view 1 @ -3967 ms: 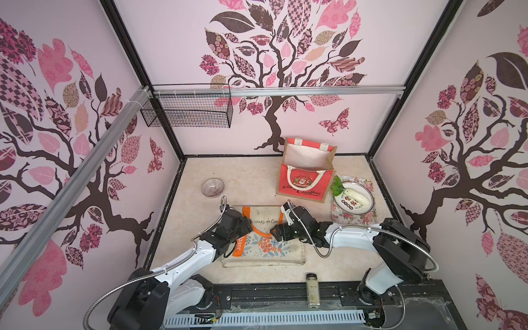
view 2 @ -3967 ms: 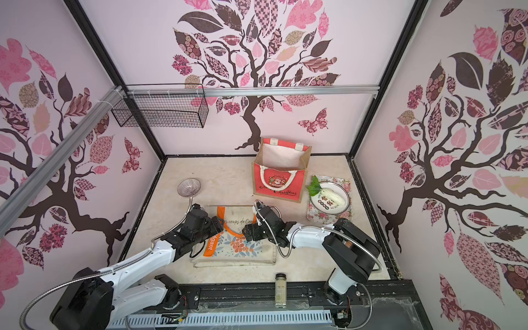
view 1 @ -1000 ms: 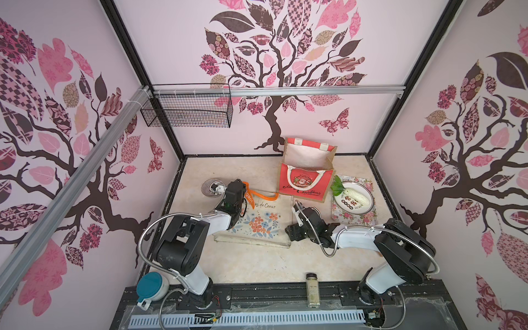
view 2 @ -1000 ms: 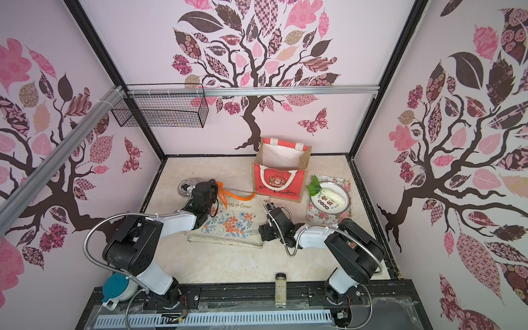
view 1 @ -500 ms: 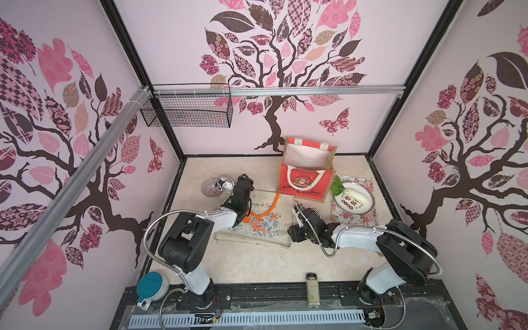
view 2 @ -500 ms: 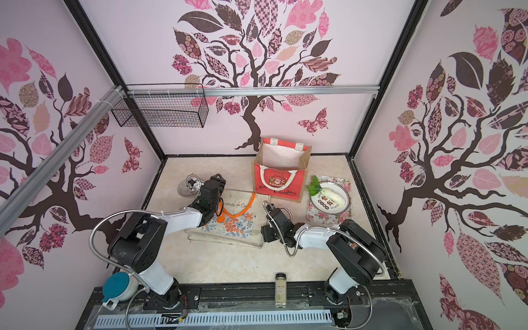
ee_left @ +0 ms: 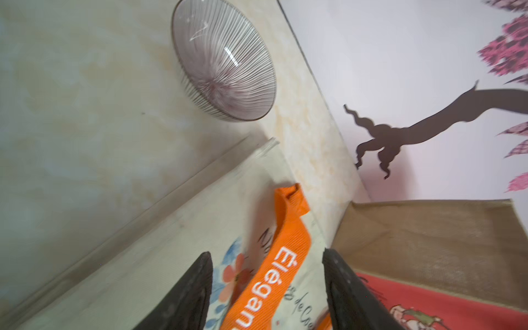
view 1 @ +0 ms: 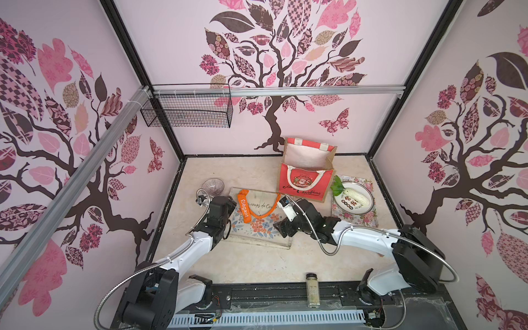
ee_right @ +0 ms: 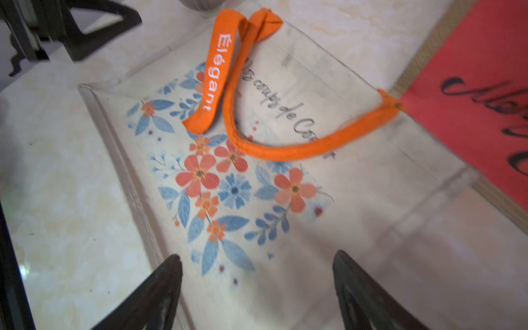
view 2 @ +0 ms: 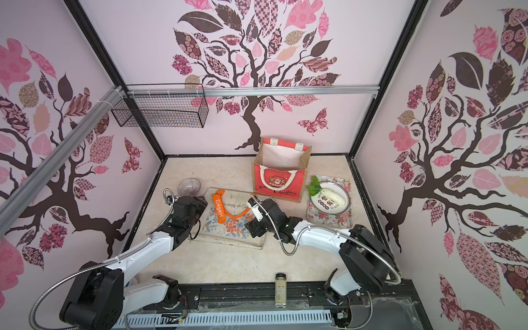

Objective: Put away the canvas bag
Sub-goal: Adjust the canvas bag at the center of the board.

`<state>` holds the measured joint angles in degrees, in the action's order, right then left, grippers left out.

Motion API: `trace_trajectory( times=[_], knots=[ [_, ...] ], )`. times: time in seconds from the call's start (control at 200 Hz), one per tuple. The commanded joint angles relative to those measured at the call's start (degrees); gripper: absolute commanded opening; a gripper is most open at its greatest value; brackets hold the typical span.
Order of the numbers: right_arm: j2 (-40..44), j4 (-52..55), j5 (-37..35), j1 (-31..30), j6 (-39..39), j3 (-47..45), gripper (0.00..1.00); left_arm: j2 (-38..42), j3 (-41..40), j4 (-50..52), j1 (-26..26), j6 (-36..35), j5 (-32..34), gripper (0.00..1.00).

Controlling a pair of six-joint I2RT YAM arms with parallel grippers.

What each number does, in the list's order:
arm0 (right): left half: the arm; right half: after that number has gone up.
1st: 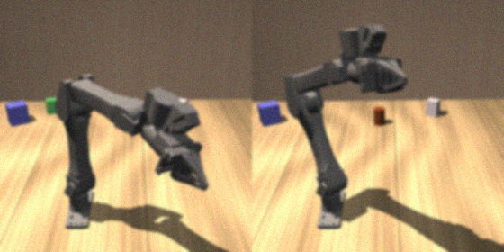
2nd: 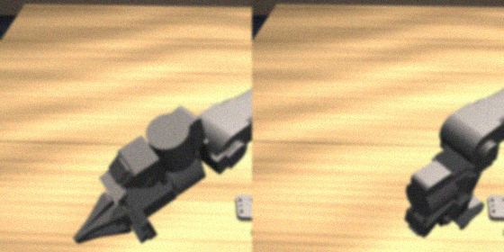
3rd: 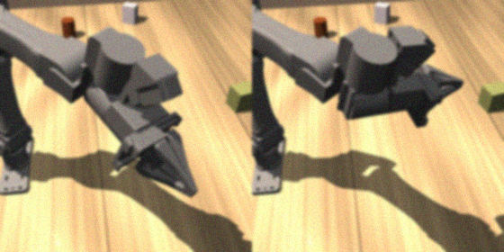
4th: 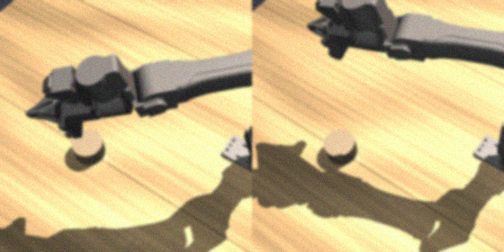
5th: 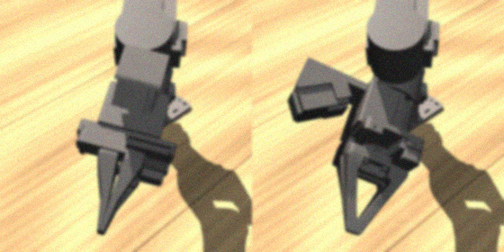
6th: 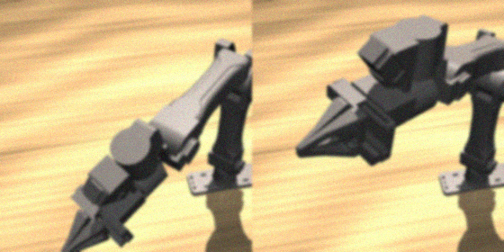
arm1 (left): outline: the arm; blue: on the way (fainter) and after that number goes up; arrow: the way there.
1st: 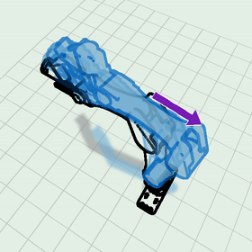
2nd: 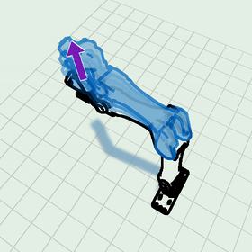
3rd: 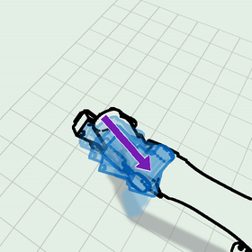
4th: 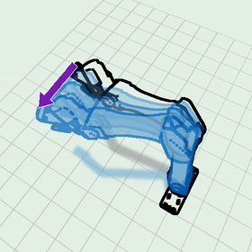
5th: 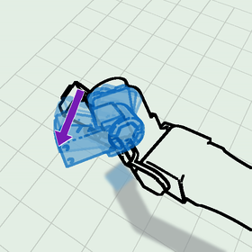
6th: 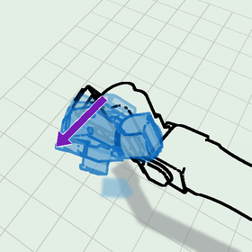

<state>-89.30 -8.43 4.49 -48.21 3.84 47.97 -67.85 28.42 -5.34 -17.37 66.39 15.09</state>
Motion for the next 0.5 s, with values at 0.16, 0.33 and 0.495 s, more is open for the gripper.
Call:
trace_trajectory(
  times=[0.16,0.33,0.495],
  knots=[
    [-17.29,-3.68,6.95,-3.09,-14.63,13.69,0.73,-4.21,-3.03,-5.47,0.32,1.4,-8.06,0.46],
    [-24.13,-1.05,6.81,-3.11,-14.53,17.89,0.56,-4.37,-6.21,-5.35,-0.59,2.64,-7.11,0.4],
    [-25.36,-2.39,3.61,-5.03,-15.17,16.26,0.3,0.22,-11.19,-1.73,-1.99,3.7,-5.08,0.38]
  ],
)
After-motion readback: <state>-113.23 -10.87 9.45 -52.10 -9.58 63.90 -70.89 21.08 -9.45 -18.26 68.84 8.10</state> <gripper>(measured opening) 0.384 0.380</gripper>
